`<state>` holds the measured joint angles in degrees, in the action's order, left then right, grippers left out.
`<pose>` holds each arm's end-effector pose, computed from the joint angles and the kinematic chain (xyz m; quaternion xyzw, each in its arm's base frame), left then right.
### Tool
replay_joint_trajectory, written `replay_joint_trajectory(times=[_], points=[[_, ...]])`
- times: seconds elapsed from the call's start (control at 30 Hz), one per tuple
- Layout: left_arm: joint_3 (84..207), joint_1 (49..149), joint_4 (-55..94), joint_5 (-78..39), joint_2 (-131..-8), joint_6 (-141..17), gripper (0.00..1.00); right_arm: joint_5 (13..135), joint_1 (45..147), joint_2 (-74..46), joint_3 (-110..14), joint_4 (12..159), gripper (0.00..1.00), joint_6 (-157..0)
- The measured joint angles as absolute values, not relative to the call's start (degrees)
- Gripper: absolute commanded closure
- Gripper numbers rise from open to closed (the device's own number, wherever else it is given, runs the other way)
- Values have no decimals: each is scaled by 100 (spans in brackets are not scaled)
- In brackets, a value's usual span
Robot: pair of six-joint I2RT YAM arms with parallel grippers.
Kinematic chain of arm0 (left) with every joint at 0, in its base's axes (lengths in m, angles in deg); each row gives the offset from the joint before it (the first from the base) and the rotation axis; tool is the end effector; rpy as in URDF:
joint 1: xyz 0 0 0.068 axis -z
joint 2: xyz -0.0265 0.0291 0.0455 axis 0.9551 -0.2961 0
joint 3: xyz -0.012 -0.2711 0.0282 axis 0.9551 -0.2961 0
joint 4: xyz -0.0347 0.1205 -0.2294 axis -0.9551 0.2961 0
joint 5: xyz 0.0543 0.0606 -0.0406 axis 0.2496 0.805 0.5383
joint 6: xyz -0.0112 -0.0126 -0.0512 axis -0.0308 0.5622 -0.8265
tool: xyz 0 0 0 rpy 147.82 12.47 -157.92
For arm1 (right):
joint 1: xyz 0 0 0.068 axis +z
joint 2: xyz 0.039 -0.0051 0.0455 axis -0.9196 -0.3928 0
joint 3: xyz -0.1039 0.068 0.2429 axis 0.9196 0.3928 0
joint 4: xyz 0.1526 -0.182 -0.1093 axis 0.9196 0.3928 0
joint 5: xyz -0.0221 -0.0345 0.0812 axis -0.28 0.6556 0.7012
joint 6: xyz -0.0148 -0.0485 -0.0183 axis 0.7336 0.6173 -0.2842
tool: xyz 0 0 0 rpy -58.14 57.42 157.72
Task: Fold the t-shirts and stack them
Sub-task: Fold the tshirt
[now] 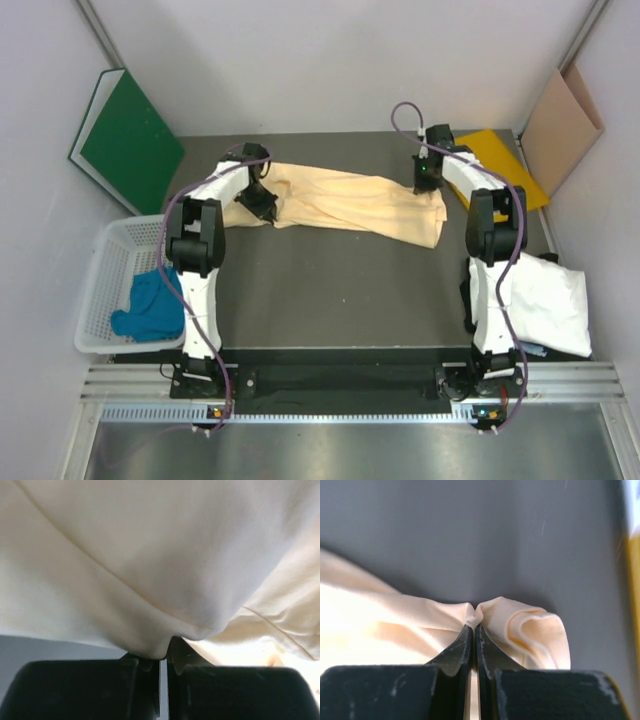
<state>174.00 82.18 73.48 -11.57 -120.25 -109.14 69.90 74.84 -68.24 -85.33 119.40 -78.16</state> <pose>0.4418 -0.0733 0.1681 -0.4145 0.9031 -0.0646 0.0912 0.5114 0.0737 0.1701 -0.0193 0.9578 0.0645 0.2793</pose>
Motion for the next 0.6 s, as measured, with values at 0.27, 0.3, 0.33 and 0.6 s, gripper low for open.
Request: replay_joint_trajectory(times=[0.27,0.3,0.33,0.6], points=[[18845,8201,7372,-773,-12871,-10385,100,7379,7536,-5154,-5985,12163,100,-8061],[19107,8197,7376,-786,-13020,-10319,100,7430,7565,-4984,-5729,12194,100,-8074],[19354,8192,7319,-832,-13169,-10262,100,7482,7615,-4805,-5475,12303,100,-8089],[19678,8164,6528,-1511,-13409,-10138,1,7928,8354,-4116,-4518,13370,35,-8186]])
